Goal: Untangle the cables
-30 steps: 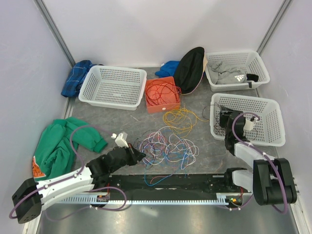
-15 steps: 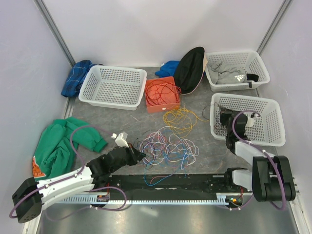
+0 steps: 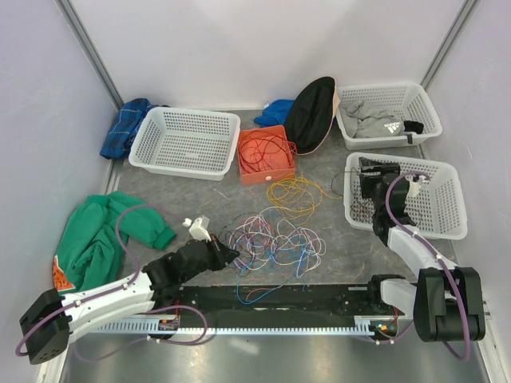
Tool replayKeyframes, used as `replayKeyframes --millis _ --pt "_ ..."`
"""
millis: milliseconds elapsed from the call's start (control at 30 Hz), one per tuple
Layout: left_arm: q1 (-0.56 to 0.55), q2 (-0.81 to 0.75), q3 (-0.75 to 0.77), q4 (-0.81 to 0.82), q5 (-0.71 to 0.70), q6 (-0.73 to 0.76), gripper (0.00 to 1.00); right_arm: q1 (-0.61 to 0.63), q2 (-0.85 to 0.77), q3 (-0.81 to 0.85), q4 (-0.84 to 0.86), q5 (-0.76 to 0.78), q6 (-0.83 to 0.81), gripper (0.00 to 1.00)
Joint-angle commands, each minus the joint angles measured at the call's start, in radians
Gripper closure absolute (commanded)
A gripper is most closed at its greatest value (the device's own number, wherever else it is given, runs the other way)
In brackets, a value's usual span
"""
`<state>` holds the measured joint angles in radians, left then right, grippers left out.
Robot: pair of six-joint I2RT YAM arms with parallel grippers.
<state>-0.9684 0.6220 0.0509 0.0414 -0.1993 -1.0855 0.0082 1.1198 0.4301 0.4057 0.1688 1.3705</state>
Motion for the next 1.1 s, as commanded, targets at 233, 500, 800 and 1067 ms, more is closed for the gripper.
replayKeyframes --millis 233,500,800,1067 --pt "-0.003 0.031 -0.062 0.081 -0.006 -0.03 0.98 -0.005 0.007 -0.044 0.057 -0.014 0.085 0.25" --pt "-0.003 0.041 -0.066 0.077 -0.018 -0.036 0.98 -0.005 0.156 -0.028 0.18 -0.006 0.098 0.28" --pt "-0.001 0.035 -0.052 0.046 -0.061 -0.017 0.98 -0.005 0.302 0.013 0.3 0.008 0.108 0.46" --pt "-0.001 0.035 -0.052 0.028 -0.072 -0.016 0.98 -0.005 0.354 0.003 0.378 0.014 0.104 0.78"
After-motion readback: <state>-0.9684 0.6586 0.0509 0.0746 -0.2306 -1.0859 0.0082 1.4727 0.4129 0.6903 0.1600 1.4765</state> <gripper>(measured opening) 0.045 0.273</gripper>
